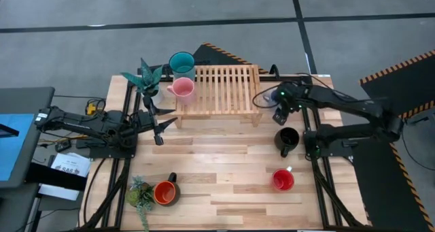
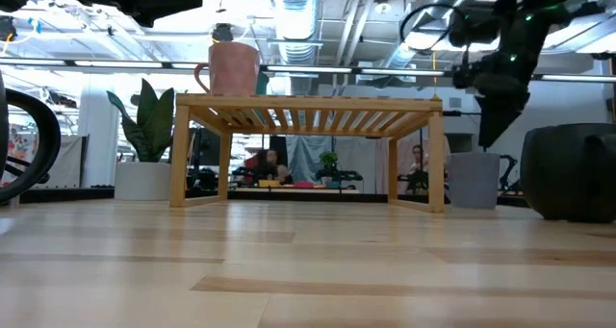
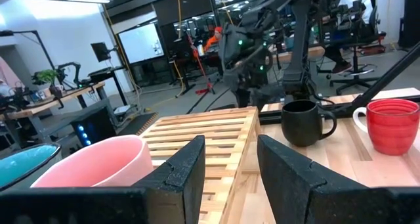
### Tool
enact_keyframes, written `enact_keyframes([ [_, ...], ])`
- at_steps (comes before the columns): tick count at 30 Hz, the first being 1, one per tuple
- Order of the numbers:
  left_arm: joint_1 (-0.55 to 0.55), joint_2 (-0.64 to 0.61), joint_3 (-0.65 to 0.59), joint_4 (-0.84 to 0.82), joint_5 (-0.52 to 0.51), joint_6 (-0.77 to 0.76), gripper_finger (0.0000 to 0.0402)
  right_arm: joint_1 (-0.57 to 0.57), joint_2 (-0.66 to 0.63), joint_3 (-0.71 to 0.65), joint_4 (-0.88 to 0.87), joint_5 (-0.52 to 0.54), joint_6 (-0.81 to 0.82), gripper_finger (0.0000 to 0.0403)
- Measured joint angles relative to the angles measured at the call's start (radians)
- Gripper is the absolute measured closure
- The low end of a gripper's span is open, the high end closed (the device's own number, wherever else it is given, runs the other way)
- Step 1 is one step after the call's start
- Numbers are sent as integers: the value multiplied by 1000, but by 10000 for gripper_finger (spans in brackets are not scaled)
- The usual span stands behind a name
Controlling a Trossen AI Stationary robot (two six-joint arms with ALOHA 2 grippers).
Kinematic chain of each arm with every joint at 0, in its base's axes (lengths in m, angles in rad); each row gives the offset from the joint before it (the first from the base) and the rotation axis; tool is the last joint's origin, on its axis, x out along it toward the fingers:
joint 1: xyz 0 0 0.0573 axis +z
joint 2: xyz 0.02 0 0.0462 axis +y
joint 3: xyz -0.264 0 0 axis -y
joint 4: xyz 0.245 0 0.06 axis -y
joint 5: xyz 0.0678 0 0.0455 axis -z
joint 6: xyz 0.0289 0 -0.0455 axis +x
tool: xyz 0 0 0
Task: Place coffee mugs
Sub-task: Put the blue mug on the shelf
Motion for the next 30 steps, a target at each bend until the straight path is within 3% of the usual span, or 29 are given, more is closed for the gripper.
enact_keyframes([
  [11,0,0,0,0,0,-1,276,0,171,50,-5,51,-84,168],
  [21,0,0,0,0,0,-1,276,27,172,155,-98,60,-116,168],
  [30,0,0,0,-17,26,-10,276,10,236,158,-101,137,-239,168],
])
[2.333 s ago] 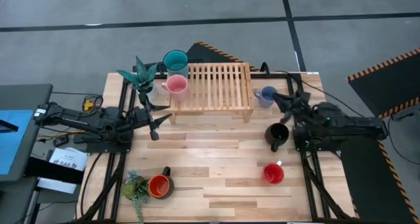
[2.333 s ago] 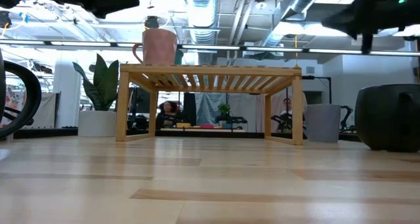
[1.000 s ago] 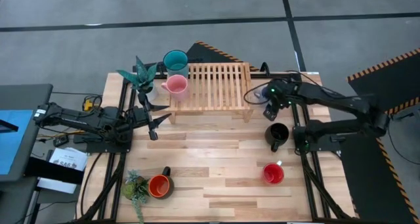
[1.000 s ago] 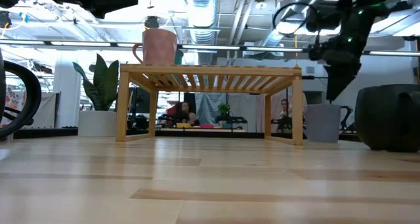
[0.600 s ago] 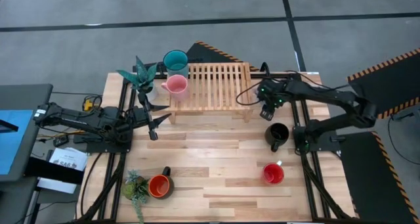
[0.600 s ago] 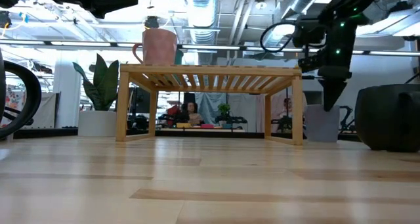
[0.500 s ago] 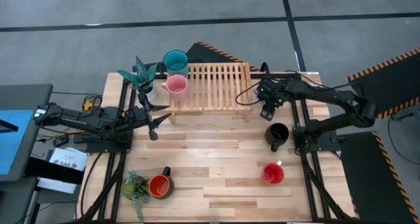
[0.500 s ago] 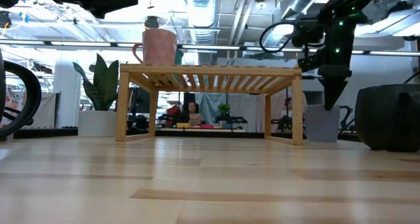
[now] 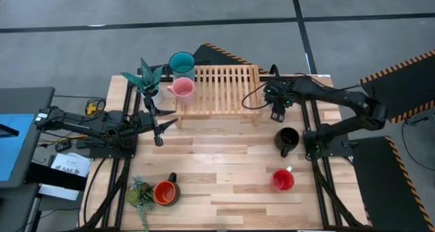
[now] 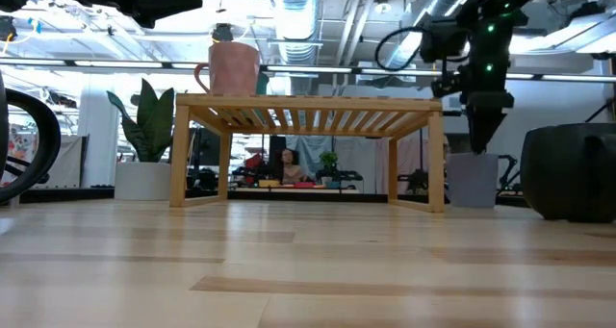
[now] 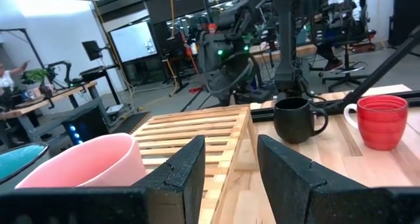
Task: Place coffee mugs
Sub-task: Put the blue mug on the shelf
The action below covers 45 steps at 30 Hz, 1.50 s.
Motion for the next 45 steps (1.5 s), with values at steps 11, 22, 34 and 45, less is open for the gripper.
enact_keyframes([
  [11,0,0,0,-3,0,2,276,-55,134,-1,26,46,-42,170],
  [22,0,0,0,-4,0,2,276,-72,129,-2,-4,45,-27,363],
  [34,0,0,0,-4,0,8,276,2,-29,198,-332,51,182,364],
  [45,0,0,0,-4,0,0,276,198,-3,635,-349,209,258,364],
])
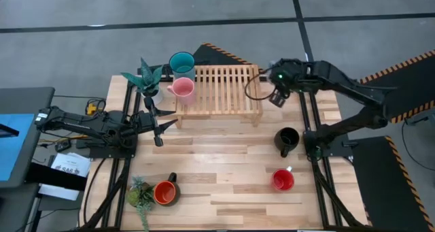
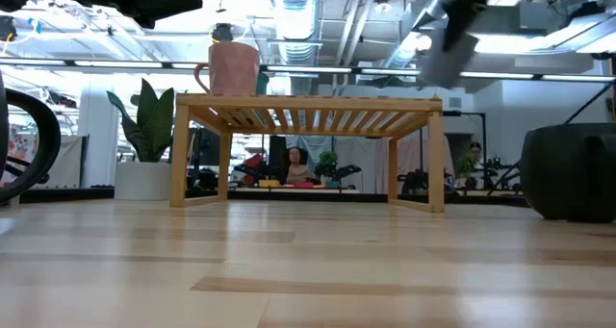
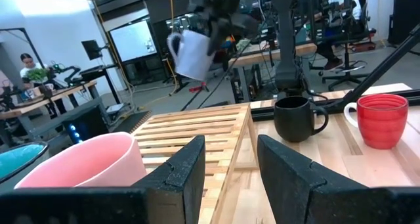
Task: Place coffee mugs
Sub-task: Put the blue mug on the shelf
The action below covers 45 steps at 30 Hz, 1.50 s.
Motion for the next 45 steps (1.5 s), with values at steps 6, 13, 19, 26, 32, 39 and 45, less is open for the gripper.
enact_keyframes([
  [6,0,0,0,0,0,-2,276,57,175,175,110,0,-42,364],
  [13,0,0,0,-8,0,-19,276,96,409,329,222,-30,-163,362],
  [19,0,0,0,-9,0,-26,276,99,562,452,272,-82,-220,361],
  [26,0,0,0,-8,0,-34,276,83,688,576,308,-82,-286,360],
  [32,0,0,0,-8,6,-36,276,58,701,600,322,-118,-266,360],
  [39,0,0,0,-7,8,-39,276,20,700,600,322,-187,-201,359],
  [45,0,0,0,-7,10,-51,276,8,740,596,327,-199,-190,359],
])
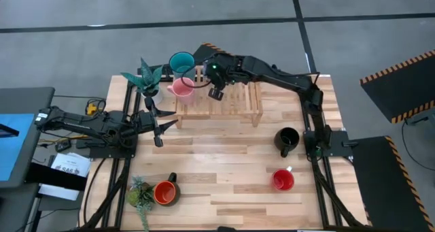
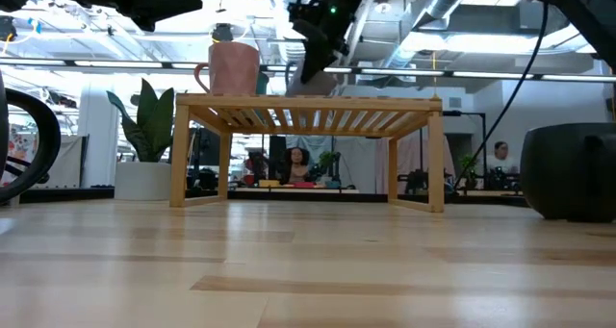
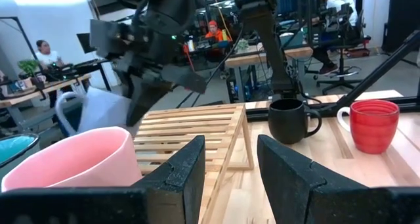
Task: Place coffee mugs
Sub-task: Put the blue mug on the shelf
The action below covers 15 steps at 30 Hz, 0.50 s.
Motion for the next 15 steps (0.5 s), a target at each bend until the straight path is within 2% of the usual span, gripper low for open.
enact_keyframes([
  [15,0,0,0,0,24,-3,276,5,25,4,37,-2,-12,347],
])
